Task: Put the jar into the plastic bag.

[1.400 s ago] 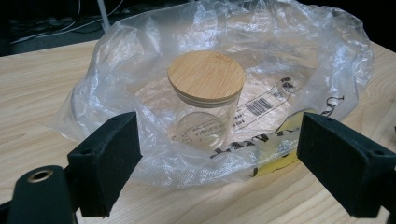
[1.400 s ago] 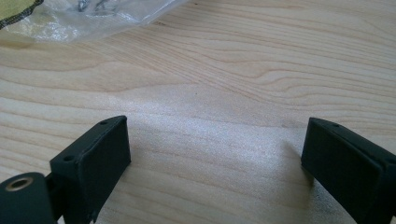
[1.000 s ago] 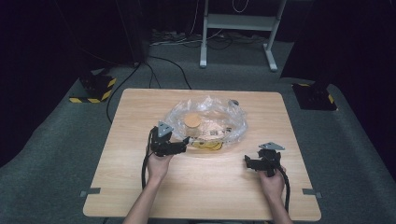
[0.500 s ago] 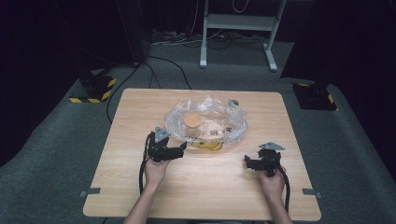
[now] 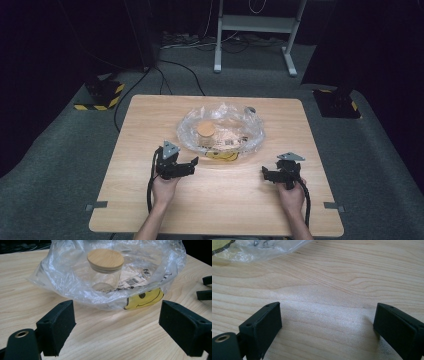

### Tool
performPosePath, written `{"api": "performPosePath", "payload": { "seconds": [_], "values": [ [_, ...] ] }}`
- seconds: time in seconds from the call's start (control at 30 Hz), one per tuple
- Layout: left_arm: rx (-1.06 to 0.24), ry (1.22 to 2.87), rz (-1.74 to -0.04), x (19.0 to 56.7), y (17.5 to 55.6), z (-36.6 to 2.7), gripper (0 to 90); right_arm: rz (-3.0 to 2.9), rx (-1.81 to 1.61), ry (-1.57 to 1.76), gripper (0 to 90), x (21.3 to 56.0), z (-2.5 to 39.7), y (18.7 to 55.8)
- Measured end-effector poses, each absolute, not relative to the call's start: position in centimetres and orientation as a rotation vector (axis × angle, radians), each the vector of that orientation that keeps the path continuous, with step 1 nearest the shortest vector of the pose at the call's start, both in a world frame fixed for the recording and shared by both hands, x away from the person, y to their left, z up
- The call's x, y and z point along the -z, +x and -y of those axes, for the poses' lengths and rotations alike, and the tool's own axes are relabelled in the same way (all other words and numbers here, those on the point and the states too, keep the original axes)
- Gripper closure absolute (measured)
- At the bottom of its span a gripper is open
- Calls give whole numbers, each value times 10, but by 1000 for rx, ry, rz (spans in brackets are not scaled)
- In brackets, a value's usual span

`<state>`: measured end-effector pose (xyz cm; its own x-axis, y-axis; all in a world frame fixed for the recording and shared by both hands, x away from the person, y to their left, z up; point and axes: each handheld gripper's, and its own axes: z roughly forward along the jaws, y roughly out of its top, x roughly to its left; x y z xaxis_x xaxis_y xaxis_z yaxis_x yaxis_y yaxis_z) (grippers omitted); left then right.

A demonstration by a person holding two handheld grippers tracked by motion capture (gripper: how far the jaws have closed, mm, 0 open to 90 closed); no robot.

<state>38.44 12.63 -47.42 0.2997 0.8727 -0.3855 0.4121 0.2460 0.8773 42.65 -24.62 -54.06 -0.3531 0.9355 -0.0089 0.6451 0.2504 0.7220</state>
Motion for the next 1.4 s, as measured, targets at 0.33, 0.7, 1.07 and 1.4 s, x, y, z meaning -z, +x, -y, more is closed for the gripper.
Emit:
{"api": "performPosePath", "payload": {
  "seconds": [0.33, 0.7, 1.07, 1.4],
  "values": [
    [-469, 1374, -1319, 479, 378, -130, 140, -2088, -883, 1438, 80, 541, 246, 426],
    [-515, 1406, -1328, 488, 372, -129, 140, -2088, -884, 1437, 80, 541, 246, 426],
    [-538, 1448, -1341, 499, 370, -130, 137, -2088, -884, 1437, 80, 541, 246, 426],
    [-531, 1446, -1384, 513, 375, -133, 144, -2088, -884, 1437, 80, 541, 246, 426]
  ]
}}
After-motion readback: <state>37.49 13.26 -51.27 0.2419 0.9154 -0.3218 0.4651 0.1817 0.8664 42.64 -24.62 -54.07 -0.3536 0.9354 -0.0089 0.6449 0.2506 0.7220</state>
